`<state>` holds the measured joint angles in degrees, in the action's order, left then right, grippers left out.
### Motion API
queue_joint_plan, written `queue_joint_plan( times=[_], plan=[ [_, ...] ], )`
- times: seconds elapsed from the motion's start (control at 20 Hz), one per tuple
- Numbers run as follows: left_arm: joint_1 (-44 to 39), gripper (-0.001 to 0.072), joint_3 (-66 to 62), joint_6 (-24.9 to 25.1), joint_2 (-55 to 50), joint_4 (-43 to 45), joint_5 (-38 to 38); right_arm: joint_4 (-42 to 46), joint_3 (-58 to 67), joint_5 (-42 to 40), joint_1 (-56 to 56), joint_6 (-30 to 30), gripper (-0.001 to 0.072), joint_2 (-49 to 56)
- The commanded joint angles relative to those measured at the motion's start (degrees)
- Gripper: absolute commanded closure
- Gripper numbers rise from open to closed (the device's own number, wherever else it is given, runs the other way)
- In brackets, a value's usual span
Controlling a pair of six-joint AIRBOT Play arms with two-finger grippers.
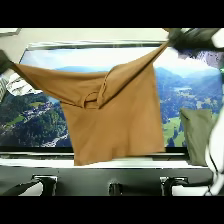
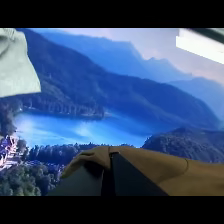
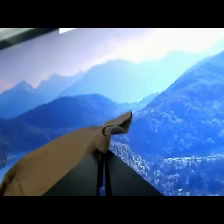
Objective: Fold the clothes and pants, and hang the long-sleeved shirts on hangers.
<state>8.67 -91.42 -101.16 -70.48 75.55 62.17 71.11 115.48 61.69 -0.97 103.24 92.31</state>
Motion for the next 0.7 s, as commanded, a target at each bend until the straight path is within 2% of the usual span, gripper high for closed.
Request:
queue_joint_plan(
  times=[0.0, 0.2, 0.3, 0.4, 0.45, 0.6, 0.65],
  plan=[
    [-1.6, 0.0692, 4.6, 0.0, -11.9, -0.6, -9.6, -10.4, -0.2, -4.8, -0.1, -0.8, 0.0685, 15.2],
    [-4.7, 0.0691, 4.6, 0.0, -22.6, -1.6, -11.7, -18.6, -0.2, -4.3, 0.0, -0.8, 0.0684, 25.3],
    [-5.7, 0.0692, 4.6, 0.0, -25.5, -3.6, -11.7, -19.5, -0.2, -3.1, 0.0, -0.8, 0.0662, 27.3],
    [-6.3, 0.0691, 4.6, 0.0, -26.4, -3.8, -11.8, -19.7, -0.1, -1.1, 0.1, -1.0, 0.0538, 27.3],
    [-6.4, 0.0691, 4.6, 0.0, -26.4, -3.8, -12.0, -19.8, -0.1, 0.9, 0.3, -2.4, 0.0415, 26.6],
    [-5.8, 0.0691, 4.3, 0.0, -25.4, -3.8, -11.1, -19.4, -0.1, 10.2, 3.5, -10.9, 0.0314, 22.2],
    [-5.5, 0.0691, 4.3, 0.0, -24.9, -3.8, -10.7, -18.0, -0.1, 13.4, 5.3, -14.3, 0.0314, 20.1]
  ],
)
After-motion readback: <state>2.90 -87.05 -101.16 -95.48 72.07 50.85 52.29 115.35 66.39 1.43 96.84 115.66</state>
